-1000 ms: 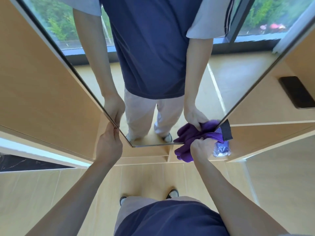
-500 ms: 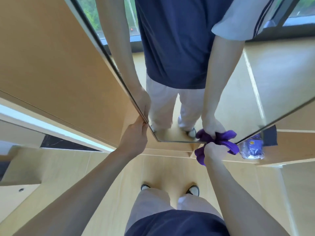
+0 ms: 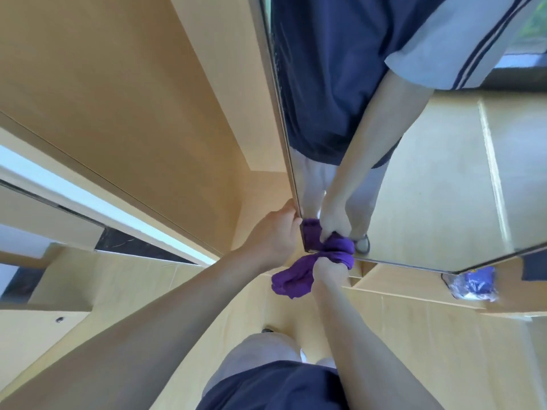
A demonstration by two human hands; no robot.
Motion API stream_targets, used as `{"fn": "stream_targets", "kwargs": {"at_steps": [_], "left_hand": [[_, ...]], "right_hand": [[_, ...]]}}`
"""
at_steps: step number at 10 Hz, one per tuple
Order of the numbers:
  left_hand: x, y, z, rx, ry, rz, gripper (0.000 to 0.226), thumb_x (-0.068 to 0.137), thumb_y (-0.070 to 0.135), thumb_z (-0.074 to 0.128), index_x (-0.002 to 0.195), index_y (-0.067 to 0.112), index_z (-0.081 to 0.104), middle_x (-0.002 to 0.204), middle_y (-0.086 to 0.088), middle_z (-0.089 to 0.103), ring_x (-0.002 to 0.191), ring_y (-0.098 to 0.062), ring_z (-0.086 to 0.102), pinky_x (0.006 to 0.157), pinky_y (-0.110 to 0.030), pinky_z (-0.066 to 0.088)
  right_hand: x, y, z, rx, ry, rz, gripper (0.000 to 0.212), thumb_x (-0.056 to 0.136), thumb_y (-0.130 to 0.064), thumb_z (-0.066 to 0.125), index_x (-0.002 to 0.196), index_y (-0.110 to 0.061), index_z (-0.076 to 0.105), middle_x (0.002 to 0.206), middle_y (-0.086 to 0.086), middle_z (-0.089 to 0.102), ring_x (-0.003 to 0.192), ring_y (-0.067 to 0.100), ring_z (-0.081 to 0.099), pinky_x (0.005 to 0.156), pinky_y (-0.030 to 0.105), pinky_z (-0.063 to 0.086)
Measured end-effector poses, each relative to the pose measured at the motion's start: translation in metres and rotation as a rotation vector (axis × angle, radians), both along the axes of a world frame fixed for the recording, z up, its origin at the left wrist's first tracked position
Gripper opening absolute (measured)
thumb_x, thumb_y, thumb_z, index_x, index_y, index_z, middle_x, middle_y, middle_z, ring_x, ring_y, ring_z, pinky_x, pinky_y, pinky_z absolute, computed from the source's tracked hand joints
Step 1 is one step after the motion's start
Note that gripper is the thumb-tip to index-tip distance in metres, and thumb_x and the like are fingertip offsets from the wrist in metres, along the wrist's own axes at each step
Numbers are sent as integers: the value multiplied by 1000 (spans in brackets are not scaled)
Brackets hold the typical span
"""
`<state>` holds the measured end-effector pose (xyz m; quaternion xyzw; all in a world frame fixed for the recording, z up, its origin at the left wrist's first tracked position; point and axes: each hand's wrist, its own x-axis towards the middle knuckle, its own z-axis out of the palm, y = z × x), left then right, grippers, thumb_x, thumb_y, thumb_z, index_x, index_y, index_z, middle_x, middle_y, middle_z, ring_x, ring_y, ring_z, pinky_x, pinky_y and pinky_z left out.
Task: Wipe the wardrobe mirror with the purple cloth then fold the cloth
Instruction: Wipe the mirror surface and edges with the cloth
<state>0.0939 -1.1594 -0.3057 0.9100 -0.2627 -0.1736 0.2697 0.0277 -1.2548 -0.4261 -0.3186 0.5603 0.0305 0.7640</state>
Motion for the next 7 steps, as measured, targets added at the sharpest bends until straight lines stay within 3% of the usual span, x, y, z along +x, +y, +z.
{"fn": "stream_targets", "kwargs": {"at_steps": [1,2,3,4,5,6,7], "left_hand": [[4,1,0,25,-26,-54,5,104,21,38,103,23,43,76,7,54,65,-10,51,55,-29,31],[8,4,0,25,-24,-89,17,102,19,37,115,17,47,82,2,58,72,-23,54,63,-34,33],[11,3,1,17,-25,-96,25,99,16,37,122,16,47,76,16,49,68,-10,51,64,-31,30],[13,1,8,49,24,-129,46,88,13,40,134,13,40,80,12,53,74,-13,57,67,-34,40],[17,1,15,104,89,-149,67,78,7,45,143,15,32,105,-4,63,102,-31,63,85,-42,52],[21,-1,15,108,83,-146,71,77,6,50,145,12,32,109,-4,63,107,-32,62,84,-34,49],[25,-4,14,95,96,-136,68,77,2,49,143,13,35,116,-9,68,109,-32,64,89,-39,52]], "right_hand": [[6,22,4,-17,-49,-29,20,62,-26,41,81,-32,39,46,-44,48,82,27,61,72,37,54],[13,32,1,-35,29,13,20,53,-13,40,70,-22,47,41,-2,58,55,22,49,49,21,36],[8,24,-9,-35,32,45,29,50,-9,35,60,-11,62,65,13,64,52,19,44,54,14,25],[6,15,-6,-70,-1,36,24,71,-1,44,76,-9,67,64,11,67,57,26,58,52,22,46],[3,5,1,-100,-55,70,27,90,5,53,83,-11,73,66,9,72,63,29,68,62,32,55],[5,0,23,-99,-157,53,29,89,9,58,73,-10,75,71,15,74,65,31,71,66,35,59],[7,-3,52,-129,-242,57,22,87,6,63,74,-9,74,69,10,75,61,26,70,68,36,56]]}}
